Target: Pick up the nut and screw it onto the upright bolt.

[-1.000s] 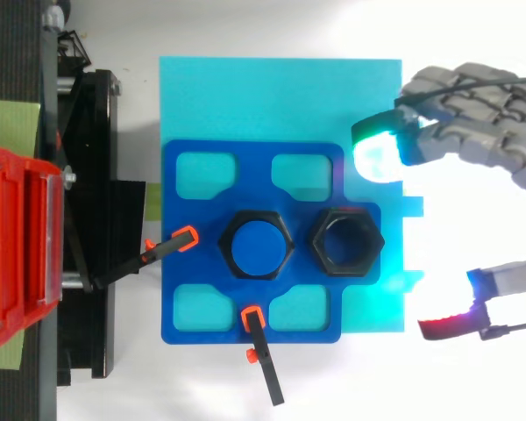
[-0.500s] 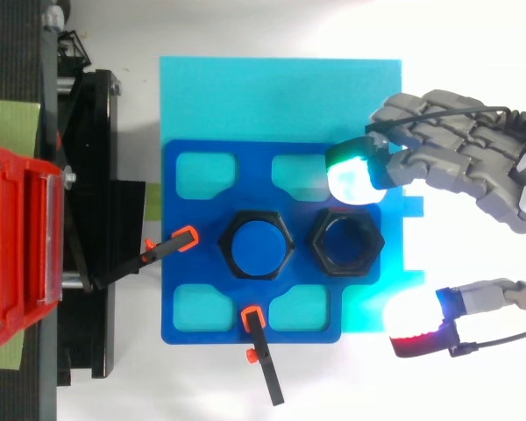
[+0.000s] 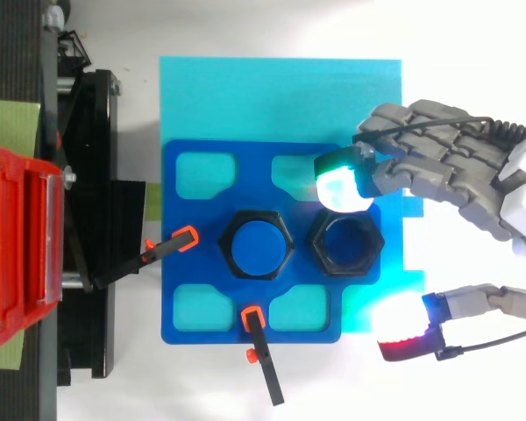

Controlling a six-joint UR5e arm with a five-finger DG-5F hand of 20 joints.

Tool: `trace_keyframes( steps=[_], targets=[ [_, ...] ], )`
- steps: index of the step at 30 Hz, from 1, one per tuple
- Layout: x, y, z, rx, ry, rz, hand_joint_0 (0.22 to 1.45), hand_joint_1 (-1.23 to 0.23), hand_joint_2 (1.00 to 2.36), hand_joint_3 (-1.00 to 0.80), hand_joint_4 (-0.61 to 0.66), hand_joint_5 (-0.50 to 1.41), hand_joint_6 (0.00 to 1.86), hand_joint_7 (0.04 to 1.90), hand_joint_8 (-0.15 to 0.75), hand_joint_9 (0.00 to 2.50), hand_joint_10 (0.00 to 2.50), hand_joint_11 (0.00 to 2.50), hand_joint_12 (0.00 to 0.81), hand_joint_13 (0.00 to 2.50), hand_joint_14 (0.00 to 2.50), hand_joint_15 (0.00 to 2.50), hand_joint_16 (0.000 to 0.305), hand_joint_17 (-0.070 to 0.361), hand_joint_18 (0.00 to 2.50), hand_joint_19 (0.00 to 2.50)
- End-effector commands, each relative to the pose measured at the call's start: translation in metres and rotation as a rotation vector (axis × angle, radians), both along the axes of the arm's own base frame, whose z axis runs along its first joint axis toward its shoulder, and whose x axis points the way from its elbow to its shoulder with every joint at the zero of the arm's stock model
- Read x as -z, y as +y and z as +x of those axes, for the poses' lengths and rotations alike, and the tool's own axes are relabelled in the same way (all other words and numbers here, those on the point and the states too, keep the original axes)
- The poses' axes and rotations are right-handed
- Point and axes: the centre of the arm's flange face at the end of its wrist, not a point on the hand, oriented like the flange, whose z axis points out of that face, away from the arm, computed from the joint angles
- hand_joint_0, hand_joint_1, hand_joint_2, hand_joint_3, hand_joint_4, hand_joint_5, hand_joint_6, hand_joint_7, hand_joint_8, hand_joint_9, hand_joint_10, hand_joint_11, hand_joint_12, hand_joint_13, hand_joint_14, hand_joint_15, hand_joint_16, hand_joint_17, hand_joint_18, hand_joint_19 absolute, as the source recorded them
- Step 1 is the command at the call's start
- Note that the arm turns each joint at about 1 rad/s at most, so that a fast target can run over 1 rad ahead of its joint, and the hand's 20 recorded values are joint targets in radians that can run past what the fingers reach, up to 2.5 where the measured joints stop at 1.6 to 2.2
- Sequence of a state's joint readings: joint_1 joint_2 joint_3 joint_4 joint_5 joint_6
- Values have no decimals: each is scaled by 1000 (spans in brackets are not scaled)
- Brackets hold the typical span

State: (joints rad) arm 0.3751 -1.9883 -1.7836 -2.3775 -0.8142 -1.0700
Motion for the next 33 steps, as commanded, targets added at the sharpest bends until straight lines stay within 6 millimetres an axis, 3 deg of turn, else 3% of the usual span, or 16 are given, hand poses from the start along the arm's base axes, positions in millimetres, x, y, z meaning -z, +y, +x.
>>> trace_keyframes(
  steps=[1,13,33],
  targets=[
    [0,-2,1,2,0,-1,375,-773,1000,-500,209,-236,502,698,310,354,0,0,444,224,0,0,70,158,310,145],
    [2,-6,-1,13,13,-6,380,-792,1000,-500,265,-231,503,842,313,353,0,0,444,241,0,0,69,155,329,138],
    [-5,-6,4,89,-25,-55,382,-790,1000,-500,247,-239,502,785,314,344,0,0,447,242,0,0,69,155,340,153]
  ],
)
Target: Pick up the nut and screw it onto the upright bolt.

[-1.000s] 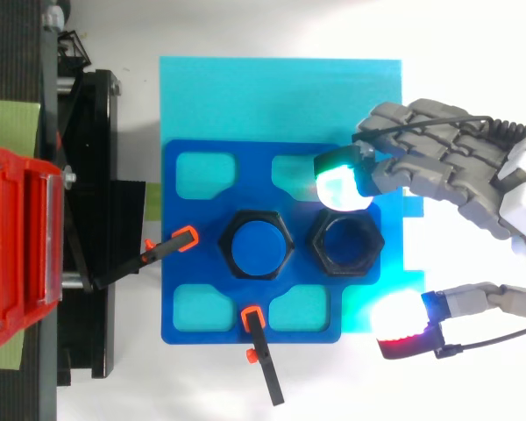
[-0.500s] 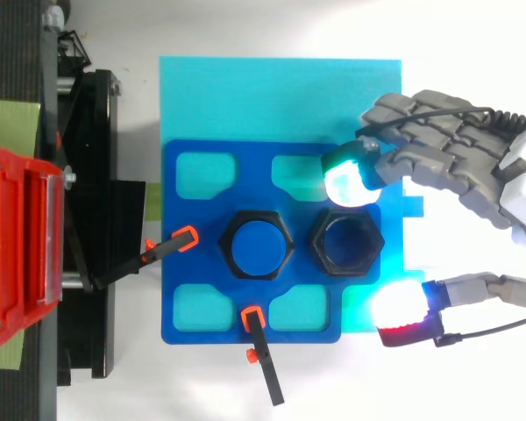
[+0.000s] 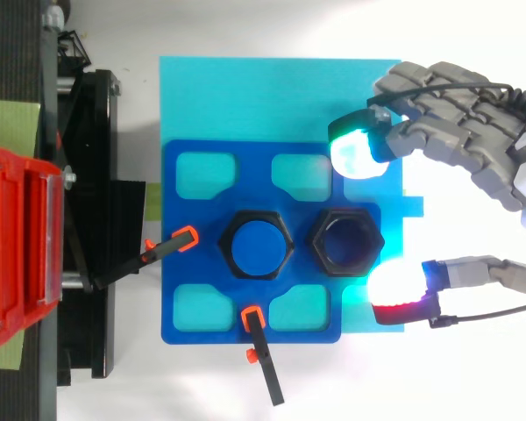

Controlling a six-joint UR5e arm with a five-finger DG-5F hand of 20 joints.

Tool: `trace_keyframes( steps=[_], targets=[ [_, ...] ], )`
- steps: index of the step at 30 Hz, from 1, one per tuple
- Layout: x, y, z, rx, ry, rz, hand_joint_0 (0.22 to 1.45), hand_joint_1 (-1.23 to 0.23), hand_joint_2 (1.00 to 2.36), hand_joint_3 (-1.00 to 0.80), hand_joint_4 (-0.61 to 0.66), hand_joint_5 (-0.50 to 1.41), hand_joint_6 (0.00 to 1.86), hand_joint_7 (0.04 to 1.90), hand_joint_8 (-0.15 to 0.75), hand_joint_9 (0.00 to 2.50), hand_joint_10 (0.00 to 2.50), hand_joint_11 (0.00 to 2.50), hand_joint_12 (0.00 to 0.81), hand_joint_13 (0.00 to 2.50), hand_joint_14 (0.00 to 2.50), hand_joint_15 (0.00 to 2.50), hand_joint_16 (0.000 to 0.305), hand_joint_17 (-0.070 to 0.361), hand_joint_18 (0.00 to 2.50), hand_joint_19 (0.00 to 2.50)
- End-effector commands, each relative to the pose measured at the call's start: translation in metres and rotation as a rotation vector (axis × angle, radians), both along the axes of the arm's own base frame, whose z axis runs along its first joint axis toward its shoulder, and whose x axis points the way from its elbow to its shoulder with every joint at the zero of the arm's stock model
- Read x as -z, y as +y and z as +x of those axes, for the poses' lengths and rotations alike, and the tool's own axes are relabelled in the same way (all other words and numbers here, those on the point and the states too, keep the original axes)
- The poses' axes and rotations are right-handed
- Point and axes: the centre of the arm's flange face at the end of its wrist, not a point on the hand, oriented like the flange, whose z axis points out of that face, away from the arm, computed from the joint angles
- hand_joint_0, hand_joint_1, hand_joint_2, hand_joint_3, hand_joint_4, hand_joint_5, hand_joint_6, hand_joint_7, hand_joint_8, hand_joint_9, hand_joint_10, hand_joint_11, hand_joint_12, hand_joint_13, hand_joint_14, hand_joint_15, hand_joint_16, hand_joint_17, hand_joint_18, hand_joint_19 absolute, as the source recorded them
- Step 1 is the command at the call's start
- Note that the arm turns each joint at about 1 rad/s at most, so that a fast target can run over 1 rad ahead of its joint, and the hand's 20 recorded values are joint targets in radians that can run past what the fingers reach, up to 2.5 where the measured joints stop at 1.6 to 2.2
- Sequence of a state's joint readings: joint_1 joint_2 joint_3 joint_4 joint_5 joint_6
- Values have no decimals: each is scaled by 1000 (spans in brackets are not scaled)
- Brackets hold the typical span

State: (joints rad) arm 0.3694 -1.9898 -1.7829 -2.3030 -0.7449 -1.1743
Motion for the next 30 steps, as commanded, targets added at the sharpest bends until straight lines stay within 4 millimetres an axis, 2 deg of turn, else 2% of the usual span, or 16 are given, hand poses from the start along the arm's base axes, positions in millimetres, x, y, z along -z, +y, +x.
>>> trace_keyframes(
  steps=[1,16,25,30],
  targets=[
    [0,2,0,4,-2,-3,381,-784,1000,-500,248,-239,502,780,314,343,0,0,447,243,0,0,69,156,341,146],
    [-3,20,0,10,-11,-12,385,-754,1000,-500,243,-238,502,773,316,345,0,0,446,241,0,0,69,155,342,155],
    [-2,24,-1,15,-5,-10,390,-756,1000,-500,241,-237,502,773,315,347,0,0,443,243,0,0,68,154,346,156],
    [14,23,-1,17,27,-17,395,-759,1000,-500,239,-237,502,778,313,347,0,0,441,245,0,0,68,152,346,167]
  ],
)
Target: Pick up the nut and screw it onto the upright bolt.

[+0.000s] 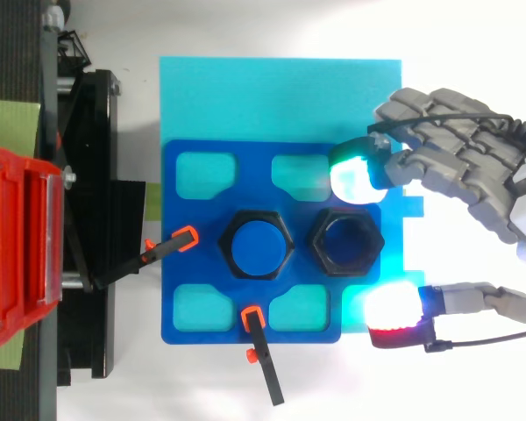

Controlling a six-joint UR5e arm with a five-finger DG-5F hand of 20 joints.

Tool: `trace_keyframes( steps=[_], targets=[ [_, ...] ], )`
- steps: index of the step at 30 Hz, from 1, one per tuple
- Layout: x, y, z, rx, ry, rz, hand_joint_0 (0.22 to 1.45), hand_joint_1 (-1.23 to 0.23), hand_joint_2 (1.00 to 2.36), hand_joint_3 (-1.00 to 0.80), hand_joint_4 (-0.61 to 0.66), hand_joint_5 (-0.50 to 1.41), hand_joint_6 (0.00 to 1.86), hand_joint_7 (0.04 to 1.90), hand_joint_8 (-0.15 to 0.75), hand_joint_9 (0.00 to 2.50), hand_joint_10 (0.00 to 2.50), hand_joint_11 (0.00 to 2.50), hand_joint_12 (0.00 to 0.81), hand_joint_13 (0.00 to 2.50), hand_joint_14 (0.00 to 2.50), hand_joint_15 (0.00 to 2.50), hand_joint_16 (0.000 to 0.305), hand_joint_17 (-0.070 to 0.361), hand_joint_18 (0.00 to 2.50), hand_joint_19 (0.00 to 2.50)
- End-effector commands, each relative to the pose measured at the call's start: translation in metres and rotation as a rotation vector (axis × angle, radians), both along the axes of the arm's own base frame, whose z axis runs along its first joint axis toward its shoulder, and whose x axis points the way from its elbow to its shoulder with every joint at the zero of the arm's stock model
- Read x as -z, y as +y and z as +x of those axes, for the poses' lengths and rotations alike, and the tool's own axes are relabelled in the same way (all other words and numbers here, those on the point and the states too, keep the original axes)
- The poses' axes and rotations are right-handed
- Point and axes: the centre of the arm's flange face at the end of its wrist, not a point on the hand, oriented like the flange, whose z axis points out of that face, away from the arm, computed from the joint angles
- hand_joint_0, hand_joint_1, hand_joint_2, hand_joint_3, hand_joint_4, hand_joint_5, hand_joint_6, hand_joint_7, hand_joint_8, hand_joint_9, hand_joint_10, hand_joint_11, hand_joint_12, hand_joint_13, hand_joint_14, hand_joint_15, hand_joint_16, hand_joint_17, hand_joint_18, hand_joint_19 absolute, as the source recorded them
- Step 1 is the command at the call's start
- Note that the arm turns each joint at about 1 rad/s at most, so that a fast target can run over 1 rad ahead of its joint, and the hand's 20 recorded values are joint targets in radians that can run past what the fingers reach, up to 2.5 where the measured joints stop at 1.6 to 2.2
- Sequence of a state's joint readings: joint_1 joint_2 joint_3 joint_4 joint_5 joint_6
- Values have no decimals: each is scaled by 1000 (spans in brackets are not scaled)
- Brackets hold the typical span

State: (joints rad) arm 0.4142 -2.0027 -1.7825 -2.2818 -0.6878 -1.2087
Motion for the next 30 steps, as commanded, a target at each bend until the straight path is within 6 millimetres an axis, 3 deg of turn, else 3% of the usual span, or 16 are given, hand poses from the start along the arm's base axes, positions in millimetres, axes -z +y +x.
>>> trace_keyframes(
  steps=[1,16,20,30],
  targets=[
    [9,-2,1,2,12,2,395,-758,1000,-500,242,-237,502,775,313,346,1,0,441,247,0,0,68,152,347,163],
    [10,-8,1,7,12,10,445,-823,1000,-500,225,-239,502,793,296,345,0,0,415,256,0,0,62,141,360,184],
    [23,-7,3,7,21,8,445,-820,1000,-500,227,-239,502,796,296,344,0,0,415,257,0,0,63,141,363,185],
    [8,-4,13,7,52,-6,443,-803,1000,-500,237,-231,503,817,300,345,1,0,416,259,0,0,63,141,369,189]
  ],
)
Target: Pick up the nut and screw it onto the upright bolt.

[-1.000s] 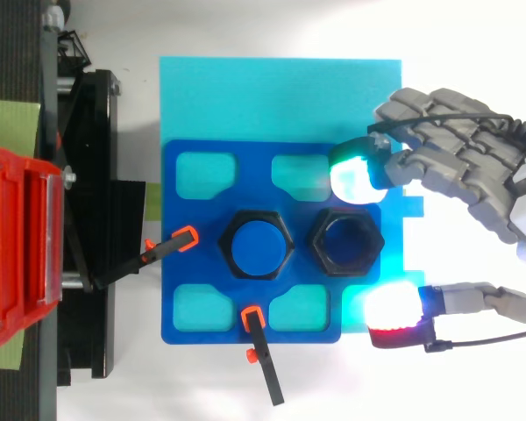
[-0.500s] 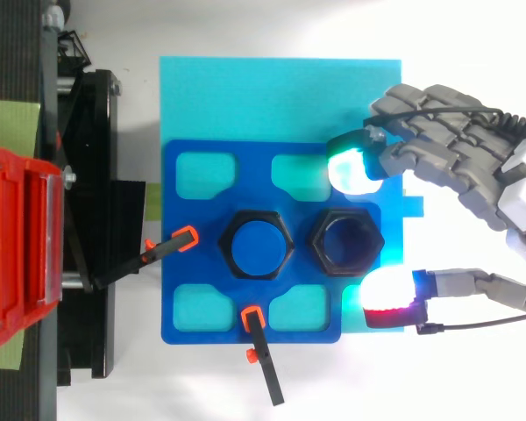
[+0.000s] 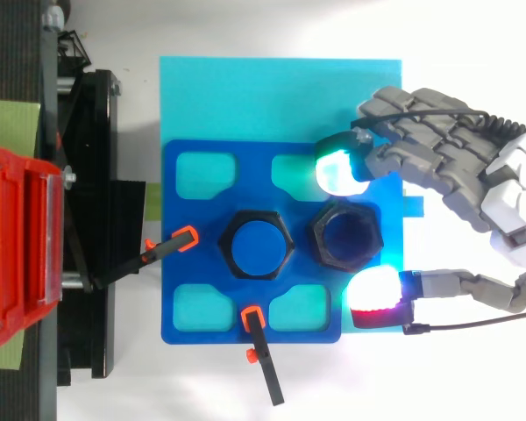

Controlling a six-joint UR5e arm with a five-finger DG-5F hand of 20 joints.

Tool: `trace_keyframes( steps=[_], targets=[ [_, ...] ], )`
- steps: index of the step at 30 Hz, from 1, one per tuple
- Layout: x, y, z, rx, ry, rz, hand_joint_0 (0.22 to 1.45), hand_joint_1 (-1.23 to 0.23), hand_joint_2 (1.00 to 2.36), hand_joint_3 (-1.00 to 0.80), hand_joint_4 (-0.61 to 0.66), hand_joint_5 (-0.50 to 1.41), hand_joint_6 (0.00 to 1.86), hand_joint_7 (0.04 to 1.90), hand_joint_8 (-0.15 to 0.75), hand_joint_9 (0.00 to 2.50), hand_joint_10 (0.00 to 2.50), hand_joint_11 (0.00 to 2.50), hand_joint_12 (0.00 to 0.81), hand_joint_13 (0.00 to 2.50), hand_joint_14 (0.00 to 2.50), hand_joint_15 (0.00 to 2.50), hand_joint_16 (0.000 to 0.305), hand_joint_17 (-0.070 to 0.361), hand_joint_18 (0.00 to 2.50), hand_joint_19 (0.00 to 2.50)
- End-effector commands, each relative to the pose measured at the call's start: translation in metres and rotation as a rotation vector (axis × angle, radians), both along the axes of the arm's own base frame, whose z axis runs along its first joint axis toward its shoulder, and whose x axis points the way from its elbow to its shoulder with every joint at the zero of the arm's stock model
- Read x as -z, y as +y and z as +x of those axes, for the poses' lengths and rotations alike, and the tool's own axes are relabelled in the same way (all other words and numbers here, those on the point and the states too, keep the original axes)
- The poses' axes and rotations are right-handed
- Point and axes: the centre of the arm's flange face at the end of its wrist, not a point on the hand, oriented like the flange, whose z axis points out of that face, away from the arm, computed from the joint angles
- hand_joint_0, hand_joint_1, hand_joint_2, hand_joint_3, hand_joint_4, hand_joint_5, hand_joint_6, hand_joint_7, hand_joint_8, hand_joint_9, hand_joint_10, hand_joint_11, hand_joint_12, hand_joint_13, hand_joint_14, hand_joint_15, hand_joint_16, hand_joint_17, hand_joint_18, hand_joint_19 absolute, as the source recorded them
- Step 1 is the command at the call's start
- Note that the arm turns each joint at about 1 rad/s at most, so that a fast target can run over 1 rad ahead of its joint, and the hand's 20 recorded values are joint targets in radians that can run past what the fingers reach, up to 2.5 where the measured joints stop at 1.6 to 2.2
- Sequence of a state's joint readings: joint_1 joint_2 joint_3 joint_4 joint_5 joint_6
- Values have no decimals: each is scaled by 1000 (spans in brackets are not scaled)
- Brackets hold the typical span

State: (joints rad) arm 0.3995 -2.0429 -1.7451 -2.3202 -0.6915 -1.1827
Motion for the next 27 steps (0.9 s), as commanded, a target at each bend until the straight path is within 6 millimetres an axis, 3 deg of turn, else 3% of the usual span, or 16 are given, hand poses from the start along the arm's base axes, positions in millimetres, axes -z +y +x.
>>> trace_keyframes(
  steps=[1,18,27],
  targets=[
    [-4,1,2,-1,25,-11,444,-803,1000,-500,237,-231,502,817,299,346,0,0,416,260,0,0,63,141,370,190],
    [-5,1,3,-3,17,-8,484,-811,1000,-500,225,-224,503,832,286,346,2,0,400,251,0,0,59,133,351,202],
    [-5,3,4,-24,20,-13,486,-831,1000,-500,161,-248,502,695,271,292,0,0,398,194,0,0,59,133,305,200]
  ],
)
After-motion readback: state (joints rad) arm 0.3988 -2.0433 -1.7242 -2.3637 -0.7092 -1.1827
